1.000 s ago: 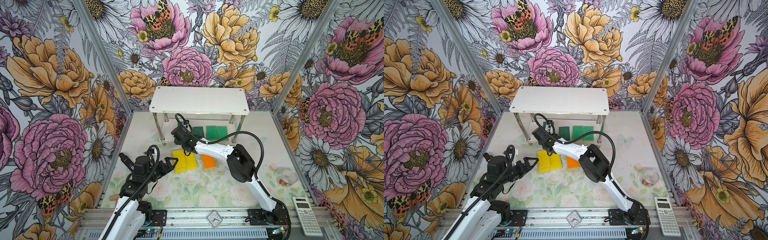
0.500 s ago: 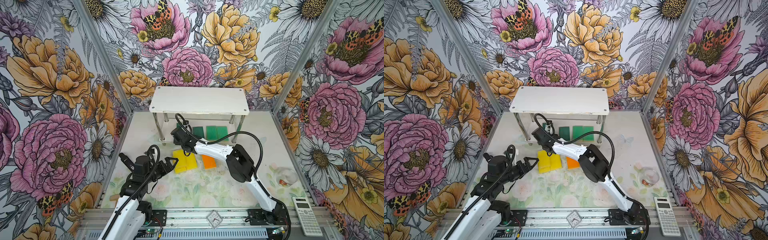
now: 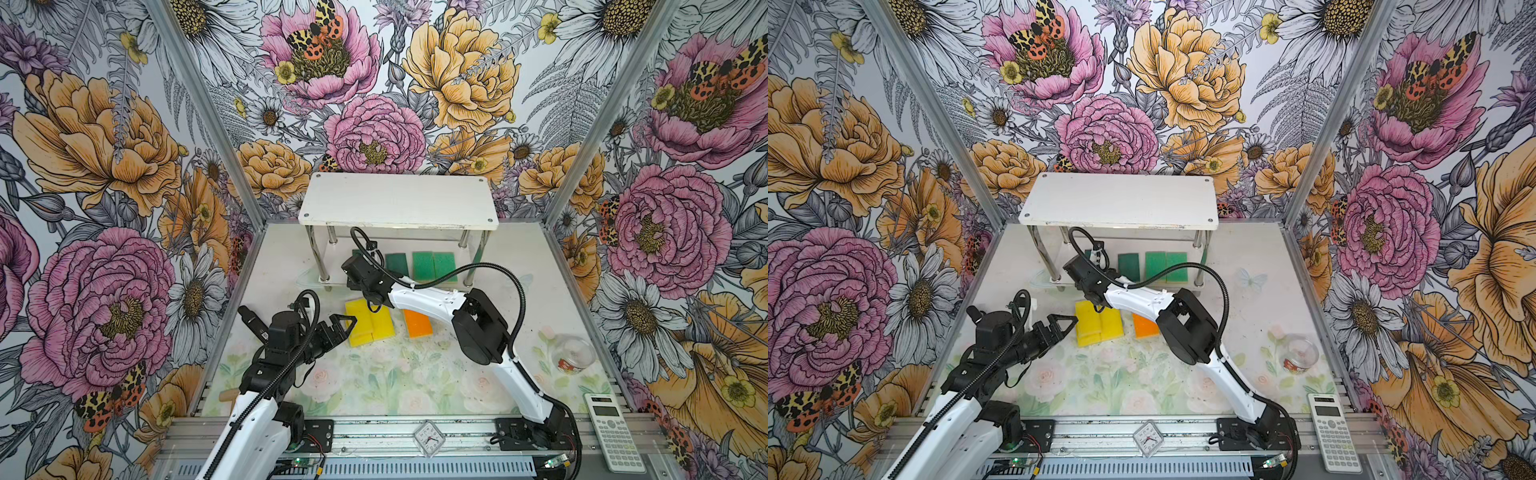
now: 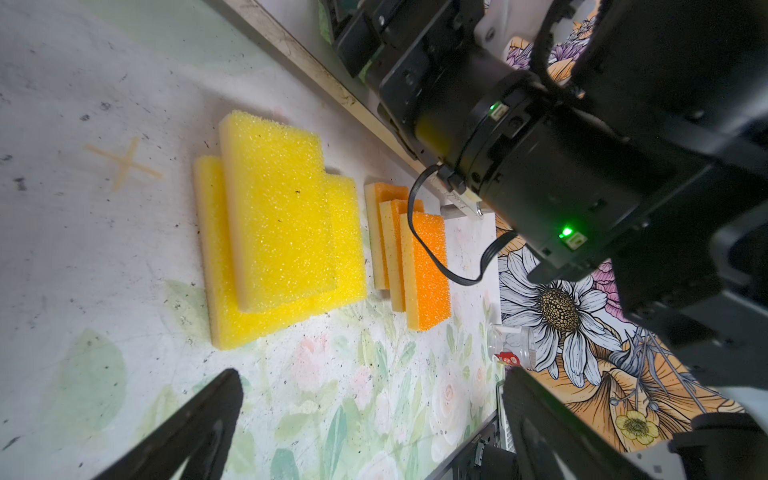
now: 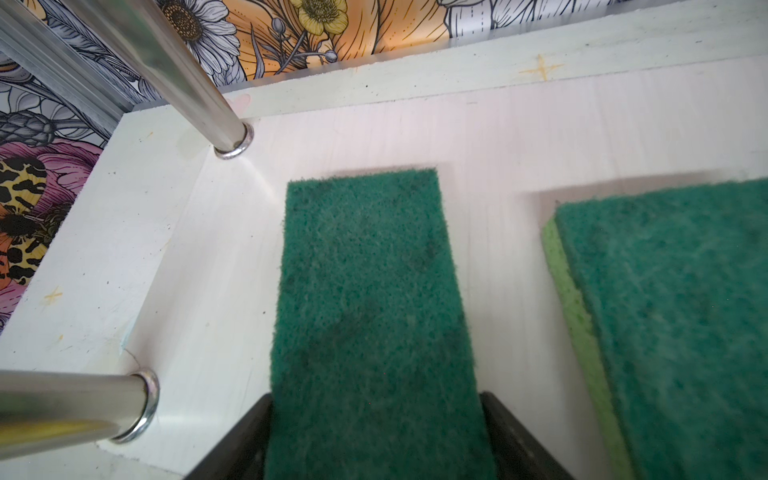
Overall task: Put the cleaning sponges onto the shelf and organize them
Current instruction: 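Lower the dark green pad onto the lower shelf and open the right gripper, then withdraw the right gripper from the shelf toward the orange sponges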
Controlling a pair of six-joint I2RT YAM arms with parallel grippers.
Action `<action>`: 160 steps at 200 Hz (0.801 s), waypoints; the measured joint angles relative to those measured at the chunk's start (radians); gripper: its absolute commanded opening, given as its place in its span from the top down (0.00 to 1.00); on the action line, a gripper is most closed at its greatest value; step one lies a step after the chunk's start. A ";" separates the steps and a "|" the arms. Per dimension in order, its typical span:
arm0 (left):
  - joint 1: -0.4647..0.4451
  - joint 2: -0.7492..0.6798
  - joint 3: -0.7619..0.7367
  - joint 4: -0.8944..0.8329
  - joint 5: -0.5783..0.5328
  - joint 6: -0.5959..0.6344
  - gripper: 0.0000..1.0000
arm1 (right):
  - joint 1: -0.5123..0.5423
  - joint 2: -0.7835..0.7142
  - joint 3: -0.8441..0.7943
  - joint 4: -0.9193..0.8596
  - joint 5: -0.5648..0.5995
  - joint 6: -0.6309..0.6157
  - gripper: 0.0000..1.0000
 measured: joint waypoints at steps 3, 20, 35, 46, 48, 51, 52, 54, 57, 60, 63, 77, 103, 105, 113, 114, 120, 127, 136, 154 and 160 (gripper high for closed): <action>0.000 0.000 0.000 0.000 0.000 0.000 0.01 | 0.000 0.000 0.000 0.000 0.000 0.000 0.22; 0.000 0.000 0.000 0.000 0.000 0.000 0.01 | 0.000 0.000 0.000 0.000 0.000 0.000 0.21; 0.000 0.000 0.000 0.000 0.000 0.000 0.01 | 0.000 0.000 0.000 0.000 0.000 0.000 0.19; 0.000 0.000 0.000 0.000 0.000 0.000 0.01 | 0.000 0.000 0.000 0.000 0.000 0.000 0.17; 0.000 0.000 0.000 0.000 0.000 0.000 0.01 | 0.000 0.000 0.000 0.000 0.000 -0.001 0.17; 0.000 0.000 0.000 0.000 0.000 0.000 0.01 | 0.000 0.000 0.000 0.000 0.001 0.000 0.17; 0.000 0.000 0.000 0.000 0.000 0.000 0.01 | 0.000 0.000 0.000 0.000 0.001 0.000 0.17; 0.000 0.000 0.000 0.000 0.000 0.000 0.01 | 0.000 0.000 0.000 0.000 0.001 0.000 0.17; 0.000 0.000 0.000 0.000 0.000 0.000 0.01 | 0.000 0.000 0.000 0.000 0.001 -0.001 0.16; 0.000 0.000 0.000 0.000 0.000 0.000 0.01 | 0.000 0.000 0.000 0.000 0.001 -0.001 0.16; 0.000 0.000 0.000 0.000 0.000 0.000 0.01 | 0.000 0.000 0.000 0.000 0.001 -0.001 0.16; 0.000 -0.001 0.000 0.000 0.000 0.000 0.01 | 0.001 0.000 0.000 0.000 0.001 -0.001 0.15; 0.000 -0.001 0.000 0.000 0.000 0.000 0.01 | 0.002 -0.005 -0.008 0.001 0.001 -0.001 0.14; 0.000 -0.001 0.000 0.000 0.000 0.000 0.01 | 0.002 -0.007 -0.010 0.000 0.001 -0.001 0.14; 0.000 -0.001 0.000 0.000 0.000 0.000 0.01 | 0.002 -0.014 -0.021 0.000 0.002 -0.002 0.14; 0.000 -0.001 0.000 0.000 0.000 0.000 0.01 | 0.002 -0.014 -0.021 0.000 0.002 -0.002 0.13; 0.000 -0.001 0.000 0.000 0.000 0.000 0.01 | 0.003 -0.021 -0.029 0.000 0.002 -0.002 0.13; 0.000 -0.001 0.000 0.000 0.000 0.000 0.01 | 0.005 -0.029 -0.039 -0.002 0.002 -0.007 0.13; 0.000 -0.001 0.000 0.000 0.000 0.000 0.01 | 0.007 -0.041 -0.051 -0.003 0.003 -0.016 0.12; 0.000 -0.003 0.000 0.000 0.000 0.000 0.01 | 0.009 -0.072 -0.078 -0.006 0.004 -0.027 0.12; 0.000 -0.003 0.000 0.000 0.000 0.000 0.01 | 0.009 -0.092 -0.095 -0.008 0.004 -0.028 0.12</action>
